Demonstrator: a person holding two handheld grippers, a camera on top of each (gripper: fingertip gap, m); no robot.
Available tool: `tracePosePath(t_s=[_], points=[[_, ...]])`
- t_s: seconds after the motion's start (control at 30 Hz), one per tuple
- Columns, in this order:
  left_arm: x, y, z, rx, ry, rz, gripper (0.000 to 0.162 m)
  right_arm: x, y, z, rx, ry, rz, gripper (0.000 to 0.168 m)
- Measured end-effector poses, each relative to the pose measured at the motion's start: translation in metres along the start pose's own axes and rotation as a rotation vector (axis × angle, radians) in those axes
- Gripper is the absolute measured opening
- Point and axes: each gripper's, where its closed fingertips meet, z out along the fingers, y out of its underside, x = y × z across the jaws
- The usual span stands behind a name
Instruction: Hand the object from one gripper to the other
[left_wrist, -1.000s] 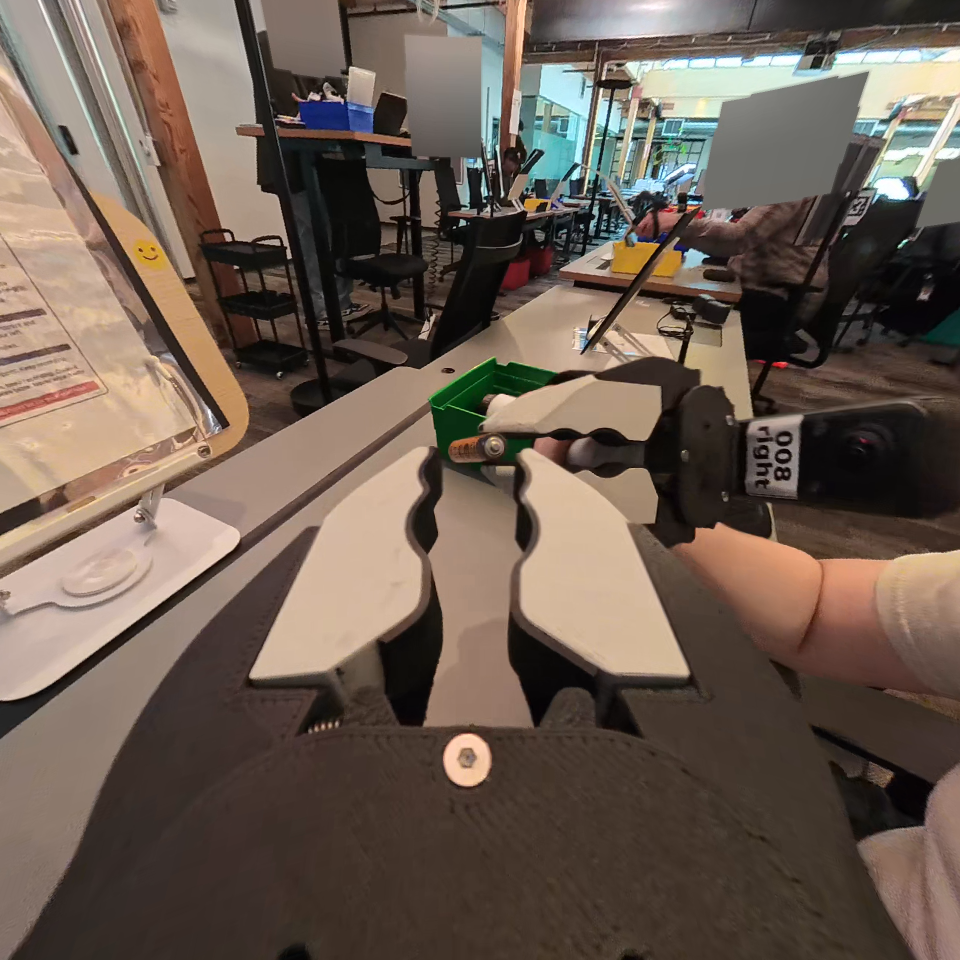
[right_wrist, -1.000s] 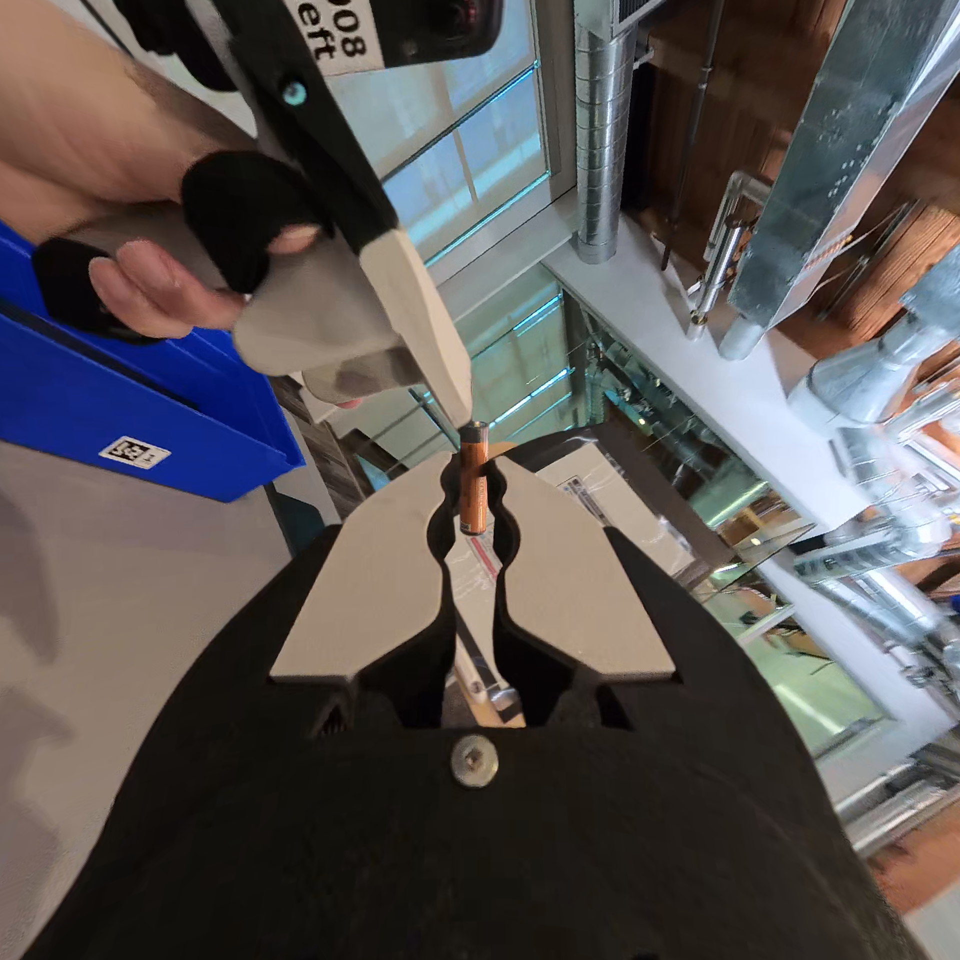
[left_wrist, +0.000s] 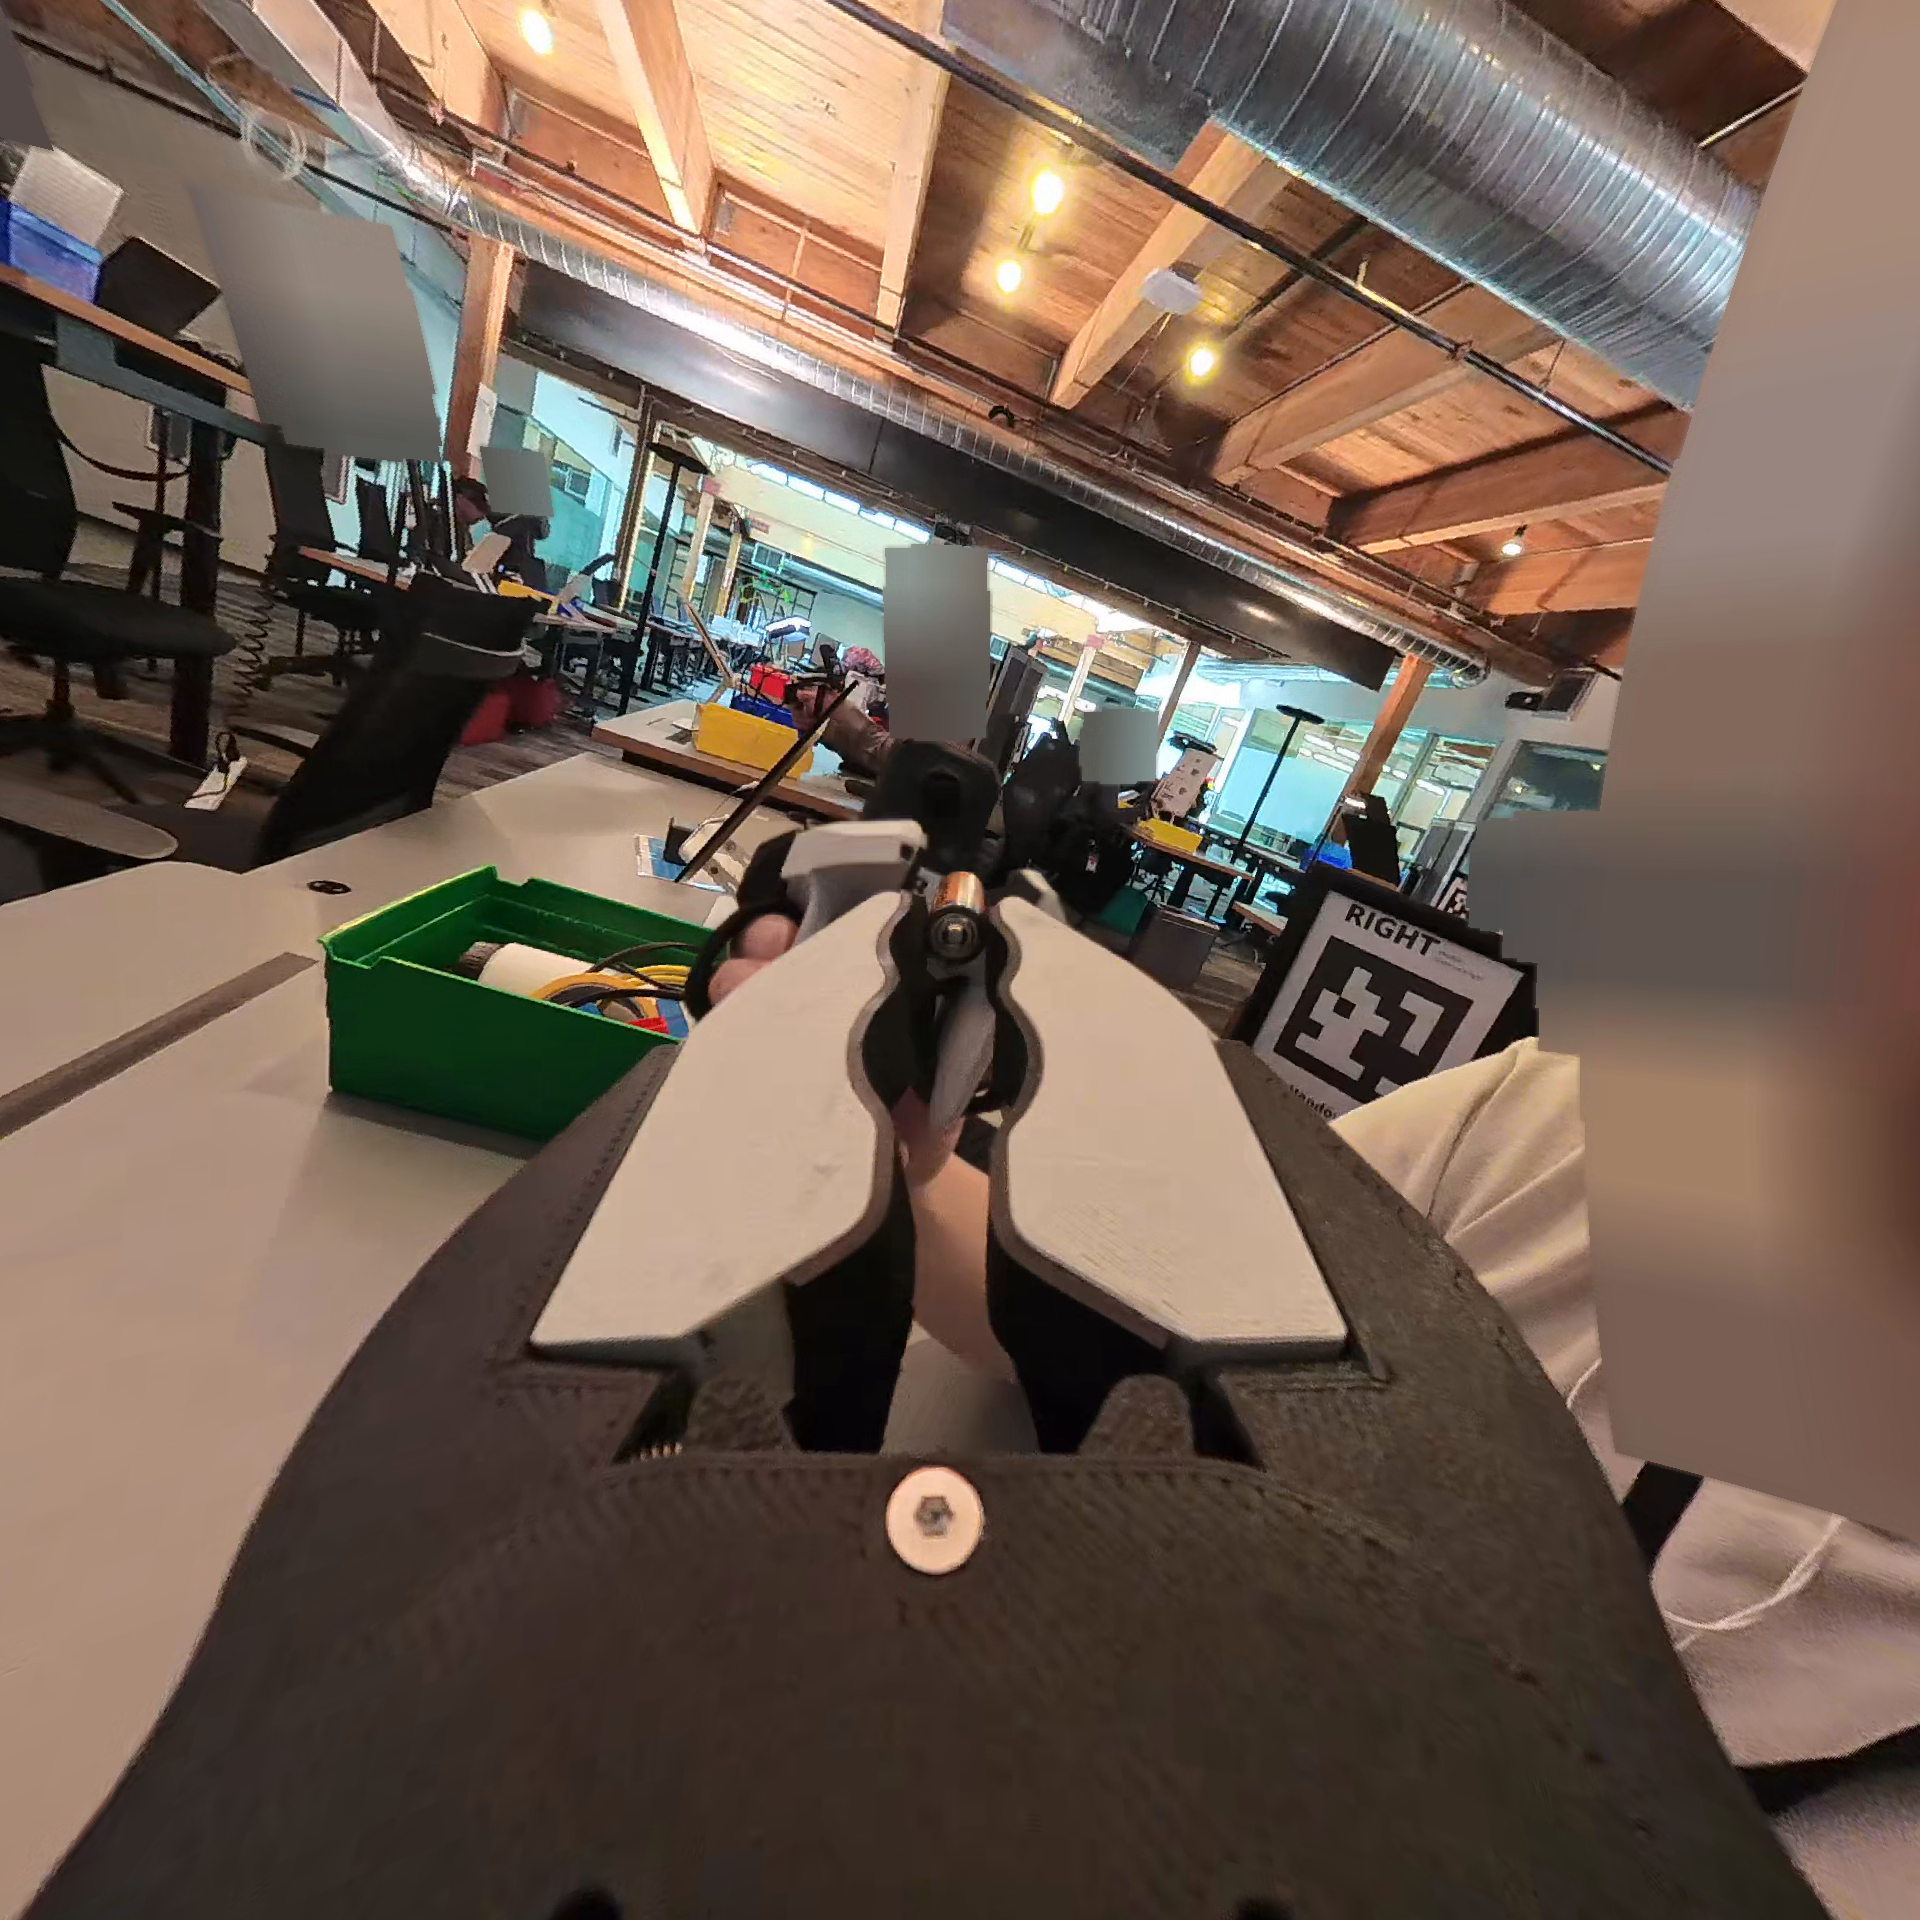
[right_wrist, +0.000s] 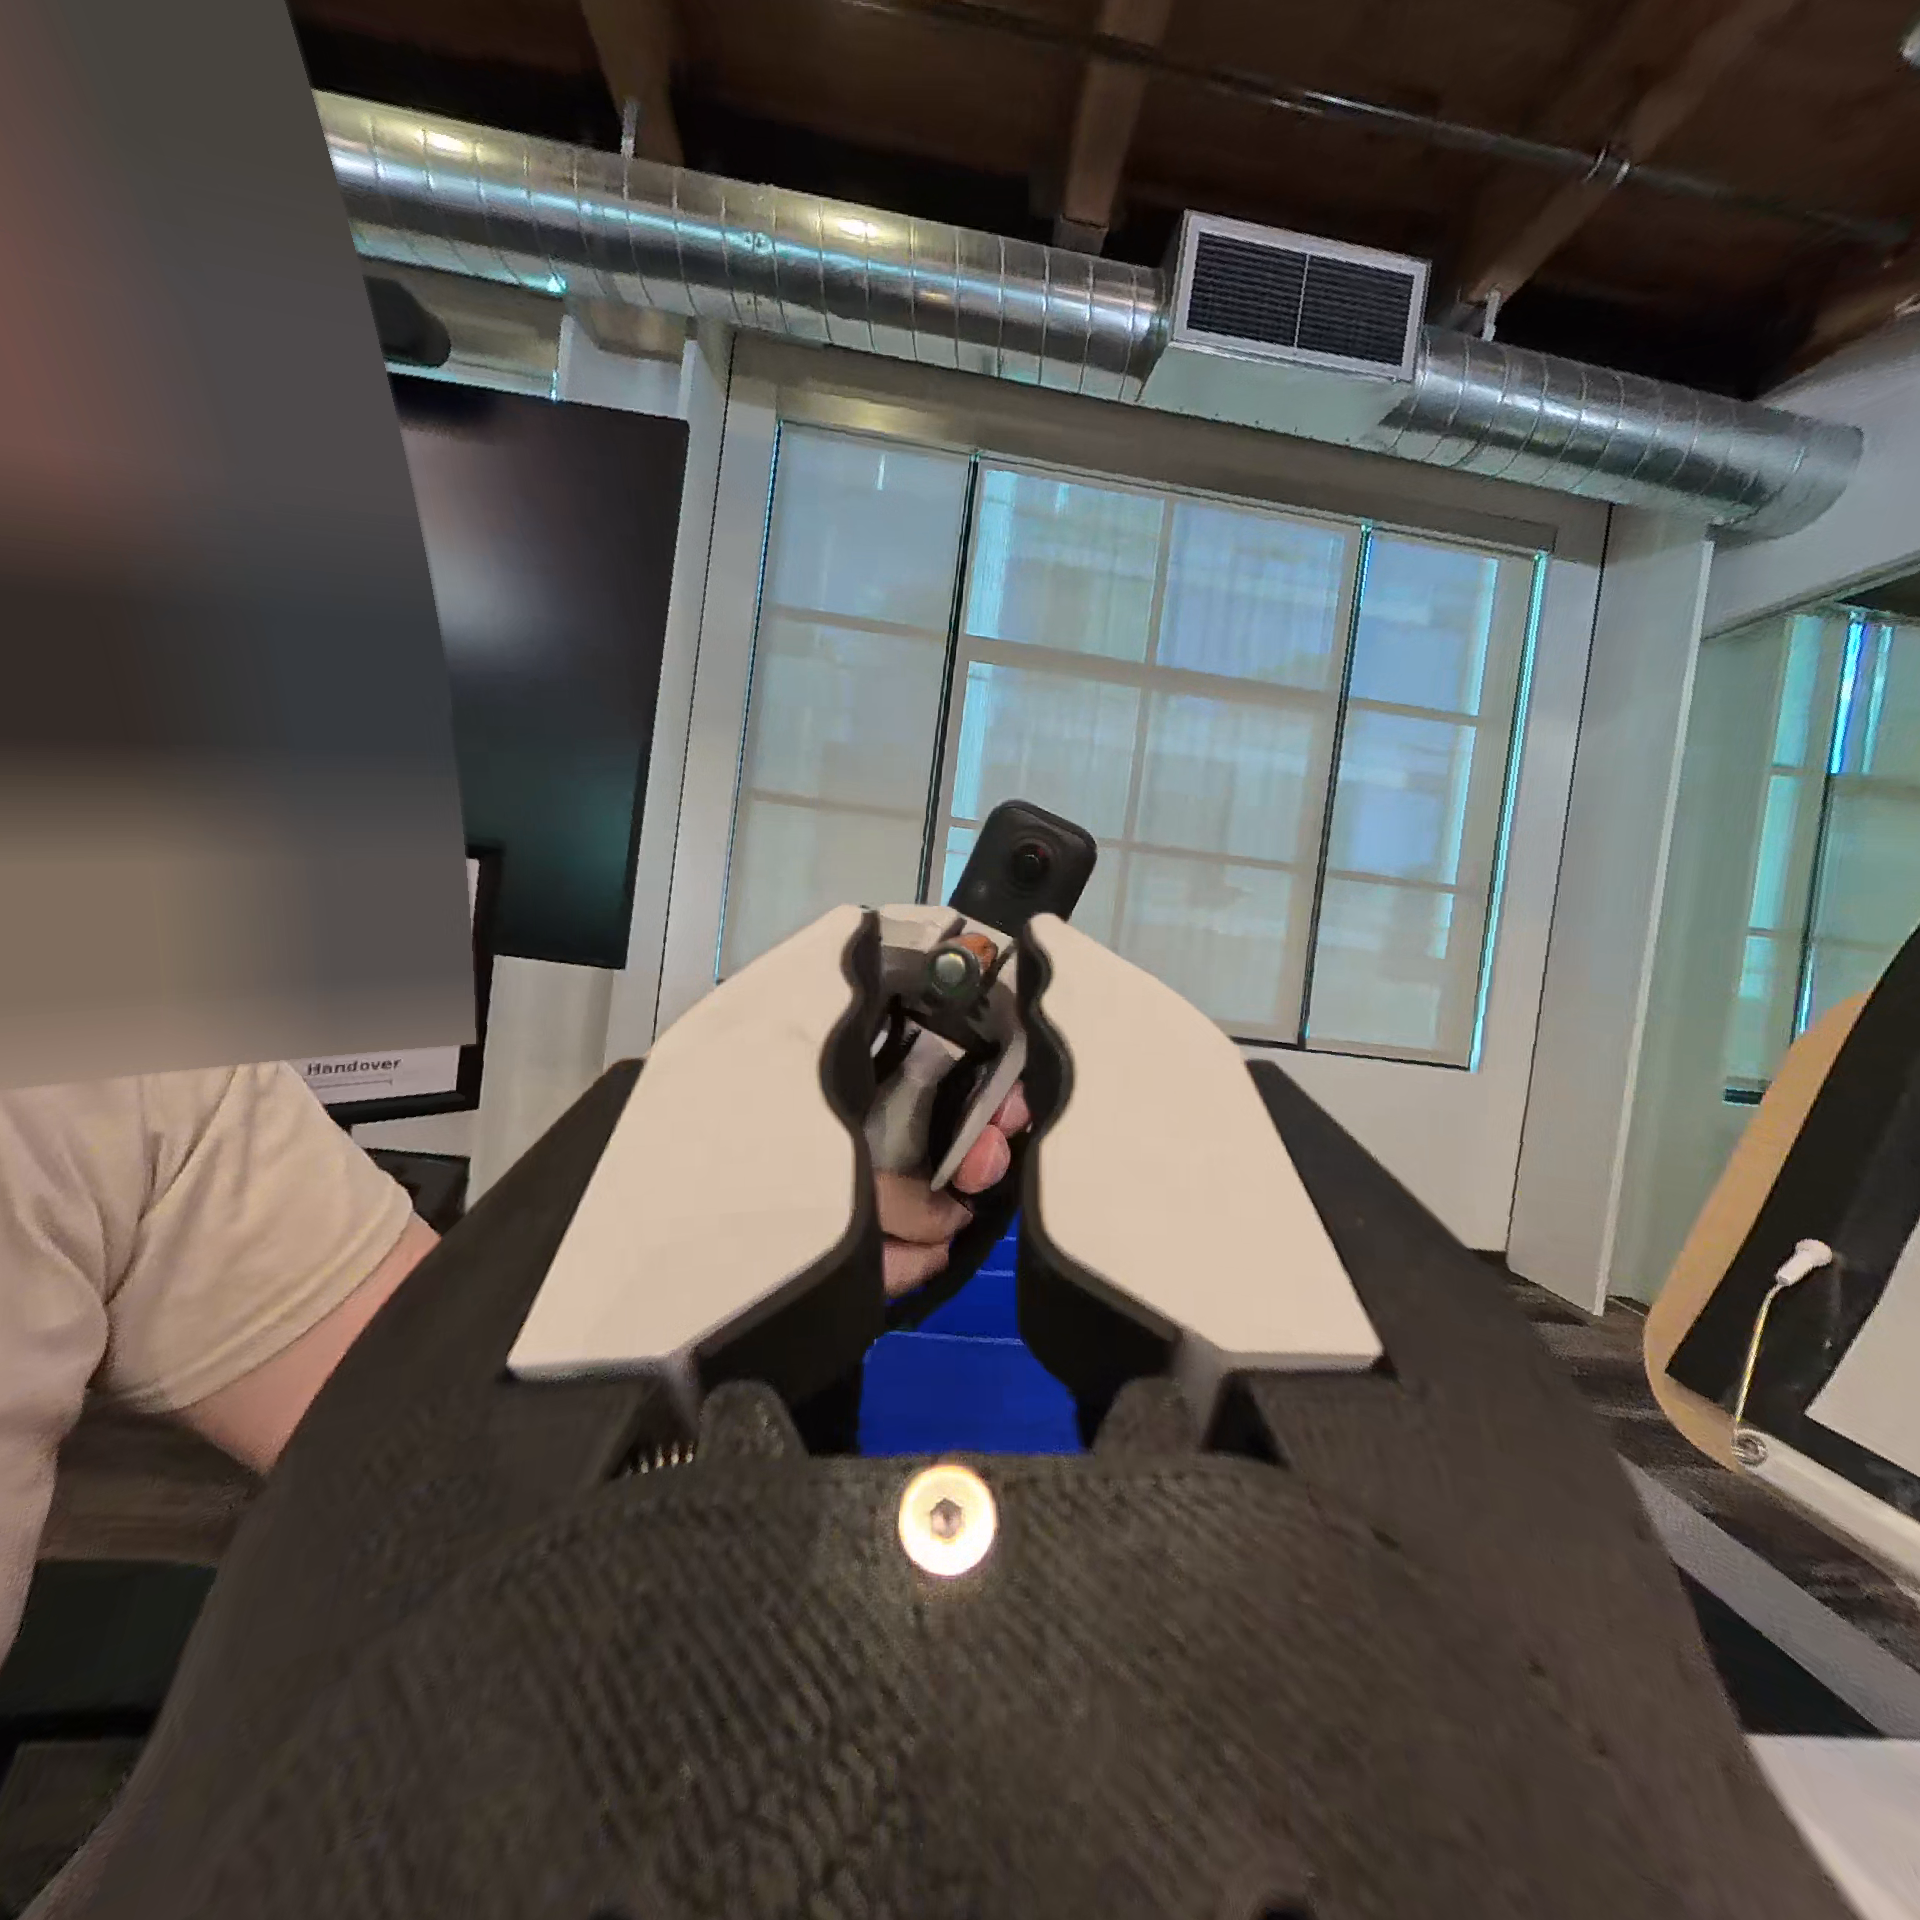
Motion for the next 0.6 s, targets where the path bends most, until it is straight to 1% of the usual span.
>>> tracePosePath(t_s=[0.03,0.07,0.2,0.3,0.4,0.43,0.5,0.57,0.6], points=[[0.000,-0.001,0.000,0.014,-0.001,-0.001,0.010,0.001,0.001,0.000,0.004,0.010,-0.006,0.019],[0.001,-0.002,0.001,0.020,0.002,-0.002,0.010,0.002,0.003,0.000,0.005,0.018,-0.017,0.017],[0.000,-0.001,0.001,0.019,-0.010,0.012,0.010,-0.002,0.004,0.003,-0.016,0.019,-0.053,0.019],[0.001,-0.001,0.003,0.023,-0.009,0.014,0.010,0.001,0.004,0.002,-0.025,0.054,-0.096,0.010],[-0.004,0.001,0.003,0.015,-0.039,0.019,0.011,0.003,0.005,0.001,-0.062,0.085,-0.164,0.010],[-0.011,0.003,0.002,-0.013,-0.096,0.044,0.017,0.007,0.005,0.000,-0.089,0.121,-0.221,0.011],[-0.029,0.005,-0.005,-0.076,-0.261,0.140,0.047,0.015,0.005,-0.004,-0.173,0.224,-0.437,0.011],[-0.039,-0.001,-0.013,-0.097,-0.414,0.256,0.058,0.025,0.006,-0.009,-0.312,0.350,-0.757,0.010],[-0.039,-0.005,-0.015,-0.093,-0.456,0.299,0.061,0.027,0.008,-0.011,-0.388,0.393,-0.925,0.011]])
